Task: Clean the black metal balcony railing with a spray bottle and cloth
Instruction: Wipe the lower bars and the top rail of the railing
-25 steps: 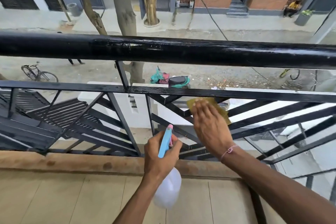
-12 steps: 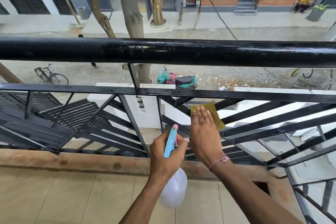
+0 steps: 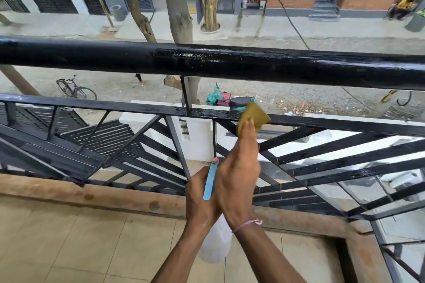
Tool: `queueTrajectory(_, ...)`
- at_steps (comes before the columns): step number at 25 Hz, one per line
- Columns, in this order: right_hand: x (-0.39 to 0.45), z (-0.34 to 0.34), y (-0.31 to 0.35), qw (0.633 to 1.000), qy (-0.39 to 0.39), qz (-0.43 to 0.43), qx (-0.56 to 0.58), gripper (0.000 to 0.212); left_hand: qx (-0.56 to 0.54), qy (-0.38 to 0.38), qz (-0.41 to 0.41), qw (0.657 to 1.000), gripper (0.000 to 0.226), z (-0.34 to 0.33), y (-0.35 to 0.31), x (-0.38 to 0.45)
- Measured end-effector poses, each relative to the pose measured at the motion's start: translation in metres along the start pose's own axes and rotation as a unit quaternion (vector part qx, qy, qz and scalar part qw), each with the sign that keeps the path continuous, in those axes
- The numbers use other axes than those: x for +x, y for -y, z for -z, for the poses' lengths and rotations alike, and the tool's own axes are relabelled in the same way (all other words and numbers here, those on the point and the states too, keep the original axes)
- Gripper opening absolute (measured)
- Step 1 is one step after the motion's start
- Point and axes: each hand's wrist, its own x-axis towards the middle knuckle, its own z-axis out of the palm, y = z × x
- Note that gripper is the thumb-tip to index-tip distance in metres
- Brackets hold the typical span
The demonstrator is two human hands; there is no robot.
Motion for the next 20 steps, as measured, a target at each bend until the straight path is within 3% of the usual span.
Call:
queueTrajectory(2,0.003,-0.018,-0.015,0.987,0.059,0.065,-0.133,0.086,-0.006,-0.017,0.023,1.0,0.02,0.005,0.006,0.001)
queueTrajectory(4,0.008,-0.023,-0.022,0.969,0.083,0.099,-0.211,0.09,0.051,-0.024,0.0,0.998,0.002,0.011,0.012,0.001)
queueTrajectory(8,0.011,-0.004,-0.053,0.917,0.15,0.219,-0.298,0.057,0.118,-0.045,-0.006,0.992,0.022,0.011,0.019,-0.003)
queueTrajectory(11,0.022,0.012,-0.076,0.857,0.203,0.27,-0.389,0.061,0.119,-0.051,-0.012,0.992,0.024,0.007,0.02,0.0)
queueTrajectory(14,0.025,0.02,-0.078,0.807,0.251,0.266,-0.463,0.06,0.109,-0.035,-0.013,0.993,0.018,0.003,0.017,0.002)
queueTrajectory(20,0.052,0.008,-0.032,0.764,0.274,0.174,-0.558,0.055,0.107,-0.036,-0.013,0.993,0.013,0.002,0.015,0.008)
